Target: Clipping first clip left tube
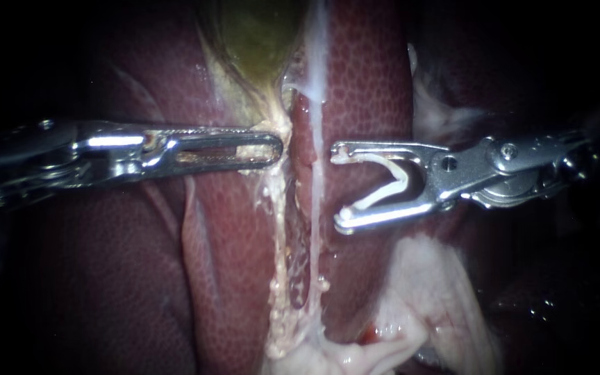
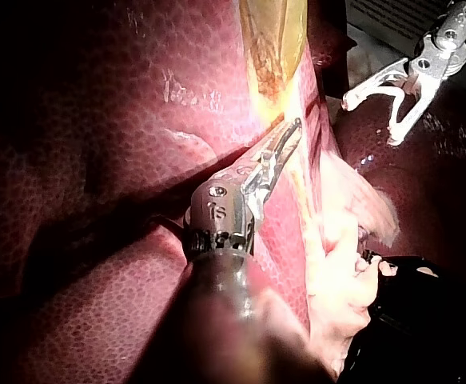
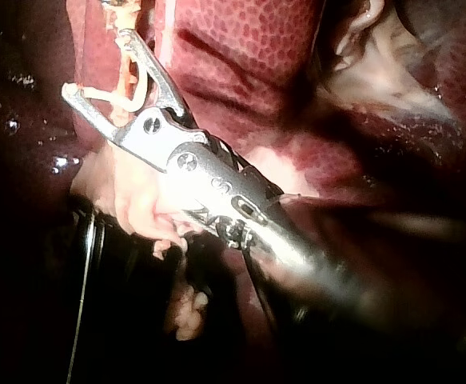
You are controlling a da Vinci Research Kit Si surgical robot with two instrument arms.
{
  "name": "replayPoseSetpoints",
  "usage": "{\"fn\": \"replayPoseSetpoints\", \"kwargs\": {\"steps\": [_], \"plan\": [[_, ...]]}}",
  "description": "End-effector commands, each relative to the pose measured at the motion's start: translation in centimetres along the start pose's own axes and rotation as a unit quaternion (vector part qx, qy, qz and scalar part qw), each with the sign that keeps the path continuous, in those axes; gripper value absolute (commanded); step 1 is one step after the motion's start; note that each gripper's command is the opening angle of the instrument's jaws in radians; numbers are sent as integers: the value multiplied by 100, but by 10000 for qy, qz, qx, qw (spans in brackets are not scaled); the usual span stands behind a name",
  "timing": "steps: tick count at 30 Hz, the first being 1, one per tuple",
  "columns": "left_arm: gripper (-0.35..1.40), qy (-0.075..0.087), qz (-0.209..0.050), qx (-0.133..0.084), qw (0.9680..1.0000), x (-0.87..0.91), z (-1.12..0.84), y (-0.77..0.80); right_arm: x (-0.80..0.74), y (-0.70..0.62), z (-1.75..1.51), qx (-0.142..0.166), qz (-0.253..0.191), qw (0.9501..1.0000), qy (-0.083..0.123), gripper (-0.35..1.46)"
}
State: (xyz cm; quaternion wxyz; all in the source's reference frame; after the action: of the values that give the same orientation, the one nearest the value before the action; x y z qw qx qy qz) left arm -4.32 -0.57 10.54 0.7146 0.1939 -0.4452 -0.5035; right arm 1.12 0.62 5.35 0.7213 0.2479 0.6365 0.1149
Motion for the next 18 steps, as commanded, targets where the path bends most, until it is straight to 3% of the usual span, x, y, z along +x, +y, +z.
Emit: {"fn": "replayPoseSetpoints", "kwargs": {"steps": [1,10,18], "plan": [[-35,-2,1,0,10000,0,-1,0,0,0,0,-4,3,10000,0,60],[-35,22,-33,36,10000,-5,-11,2,0,0,0,-4,3,10000,0,60],[-35,-32,-127,-84,9999,-43,-50,10,0,0,0,-4,3,10000,1,60]]}}
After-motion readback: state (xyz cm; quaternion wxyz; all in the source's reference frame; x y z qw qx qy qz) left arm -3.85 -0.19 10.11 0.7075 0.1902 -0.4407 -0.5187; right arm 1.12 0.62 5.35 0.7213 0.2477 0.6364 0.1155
